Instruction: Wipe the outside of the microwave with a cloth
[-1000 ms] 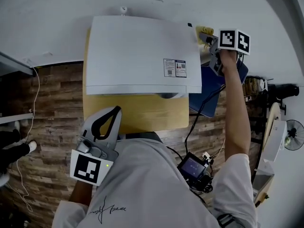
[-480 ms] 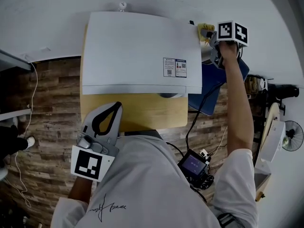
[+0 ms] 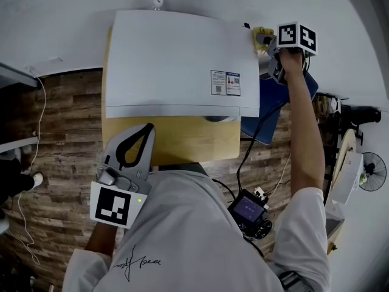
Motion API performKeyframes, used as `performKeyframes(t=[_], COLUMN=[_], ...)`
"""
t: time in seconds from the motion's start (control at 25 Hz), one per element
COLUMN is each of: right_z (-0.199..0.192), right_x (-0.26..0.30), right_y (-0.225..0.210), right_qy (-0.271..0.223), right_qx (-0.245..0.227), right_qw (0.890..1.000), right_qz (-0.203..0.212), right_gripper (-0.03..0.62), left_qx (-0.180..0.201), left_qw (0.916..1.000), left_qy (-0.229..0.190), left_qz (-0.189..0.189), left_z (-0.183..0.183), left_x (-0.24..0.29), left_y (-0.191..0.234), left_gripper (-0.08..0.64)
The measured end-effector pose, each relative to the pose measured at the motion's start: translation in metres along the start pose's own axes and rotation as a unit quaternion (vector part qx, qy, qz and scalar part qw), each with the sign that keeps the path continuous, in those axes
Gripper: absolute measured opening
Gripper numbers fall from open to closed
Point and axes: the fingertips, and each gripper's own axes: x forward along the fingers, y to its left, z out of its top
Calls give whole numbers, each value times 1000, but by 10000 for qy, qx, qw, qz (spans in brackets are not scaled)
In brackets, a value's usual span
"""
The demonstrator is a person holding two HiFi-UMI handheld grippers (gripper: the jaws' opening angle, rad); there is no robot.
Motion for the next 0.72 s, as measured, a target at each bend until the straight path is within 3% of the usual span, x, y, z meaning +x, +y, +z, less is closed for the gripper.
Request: performKeyframes(t=[0.32, 0.72], right_z=[1, 3], right_x=[2, 4], right_y=[8, 33], right_qy=[66, 123], right_qx=[-113, -142], right_qw=[9998, 9998], right_qz=[-176, -111], right_gripper=[121, 121], left_qx=[60, 79], left_qw=[9999, 9999], left_qy=[-42, -94], left_qz=[-97, -69], left_z=[5, 7], left_x=[-2, -15], left_y=[-2, 5], left_gripper=[-5, -6])
